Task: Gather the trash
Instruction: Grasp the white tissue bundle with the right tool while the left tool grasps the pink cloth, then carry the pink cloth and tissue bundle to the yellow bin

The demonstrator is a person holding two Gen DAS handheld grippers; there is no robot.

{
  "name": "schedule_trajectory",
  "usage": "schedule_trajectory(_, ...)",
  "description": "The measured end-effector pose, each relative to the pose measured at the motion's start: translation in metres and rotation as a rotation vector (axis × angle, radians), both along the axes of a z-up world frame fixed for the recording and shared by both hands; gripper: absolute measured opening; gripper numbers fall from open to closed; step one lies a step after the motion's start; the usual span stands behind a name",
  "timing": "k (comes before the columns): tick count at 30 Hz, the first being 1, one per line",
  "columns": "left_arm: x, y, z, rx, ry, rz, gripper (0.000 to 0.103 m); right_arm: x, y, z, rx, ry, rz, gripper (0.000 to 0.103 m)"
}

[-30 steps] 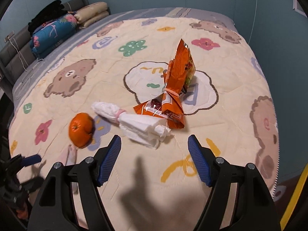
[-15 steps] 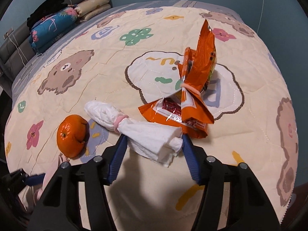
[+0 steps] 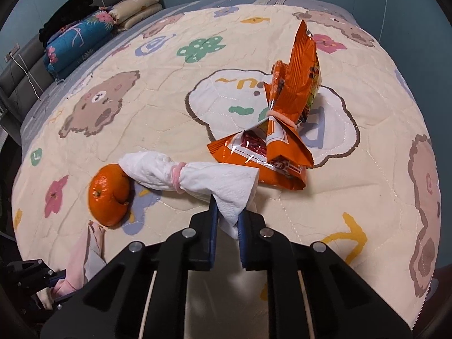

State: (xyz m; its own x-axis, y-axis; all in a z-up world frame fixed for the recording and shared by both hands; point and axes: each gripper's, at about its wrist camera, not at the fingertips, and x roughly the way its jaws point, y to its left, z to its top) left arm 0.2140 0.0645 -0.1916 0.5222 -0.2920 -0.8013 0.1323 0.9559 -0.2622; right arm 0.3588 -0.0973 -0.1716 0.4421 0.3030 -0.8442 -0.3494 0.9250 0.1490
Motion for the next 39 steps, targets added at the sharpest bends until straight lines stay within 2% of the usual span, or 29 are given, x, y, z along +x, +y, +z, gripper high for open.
schedule_trajectory(11,-0.013,0.008,0.018,-0.035,-0.026,0.011,0.021,-0.024,-0.014,0.039,0.061,-0.023,-0.014,0.012)
schedule_trajectory(22,-0.027,0.006,0.037,-0.031,-0.059,0.021,0.021,-0.071,-0.065,0.088,0.093,-0.096,-0.08,0.012)
schedule_trajectory(28,-0.037,-0.008,0.043,-0.008,-0.061,-0.003,0.021,-0.106,-0.089,0.096,0.112,-0.084,-0.088,0.012)
schedule_trajectory(33,-0.041,-0.021,0.047,-0.035,-0.048,-0.024,0.021,-0.137,-0.11,0.094,0.134,-0.083,-0.098,0.012)
schedule_trajectory(39,-0.045,-0.049,0.068,-0.016,-0.09,-0.071,0.021,-0.164,-0.151,0.113,0.182,-0.132,-0.16,0.012)
